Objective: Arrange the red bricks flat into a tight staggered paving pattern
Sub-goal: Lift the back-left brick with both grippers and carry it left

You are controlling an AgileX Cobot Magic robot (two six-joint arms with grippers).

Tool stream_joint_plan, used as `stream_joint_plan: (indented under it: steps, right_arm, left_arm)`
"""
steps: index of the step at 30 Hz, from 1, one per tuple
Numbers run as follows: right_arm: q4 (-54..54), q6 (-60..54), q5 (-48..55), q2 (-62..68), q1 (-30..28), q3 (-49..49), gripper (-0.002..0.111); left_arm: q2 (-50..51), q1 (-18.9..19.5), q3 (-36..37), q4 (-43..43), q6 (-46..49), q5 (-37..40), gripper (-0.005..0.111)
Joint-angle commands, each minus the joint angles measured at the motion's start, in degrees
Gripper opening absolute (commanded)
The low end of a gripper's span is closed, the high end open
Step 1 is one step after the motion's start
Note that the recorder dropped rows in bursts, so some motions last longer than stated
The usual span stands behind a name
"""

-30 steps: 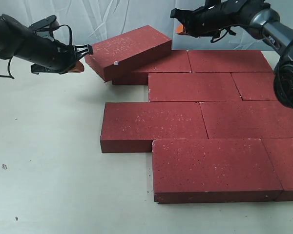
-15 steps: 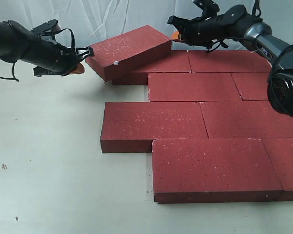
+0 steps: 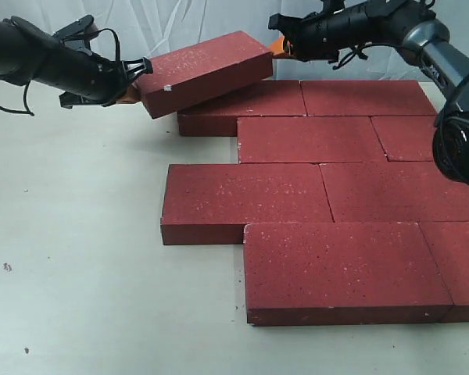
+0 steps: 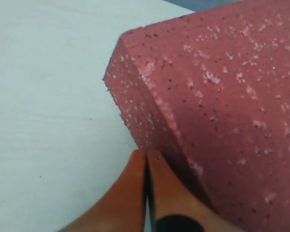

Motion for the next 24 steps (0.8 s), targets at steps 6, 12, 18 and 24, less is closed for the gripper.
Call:
stream_joint_plan:
  steps: [6,12,18,24]
  right_arm:
    - [7.69,-1.04,12.73,-3.07,0.45,-5.69,-0.001]
    - [8.13,-0.6,16.63,-6.29,1.64,-5.69,-0.001]
    - [4.53,2.62,16.63,-8.67,7.46,-5.69,-0.001]
    - [-2.63,7.1,16.63,-8.94,14.23,-5.69,-0.001]
  left_arm:
    - [-4.33,1.84,-0.81,3.43,-1.9,7.5,0.0]
    - [-8.89,5.48,-0.81,8.85,-4.74,12.8,0.0]
    - [-13.82,10.48,-0.43,20.42,-8.15,17.85,0.0]
    - [-14.29,16.28,-0.35,25.2,-8.26,20.49,0.0]
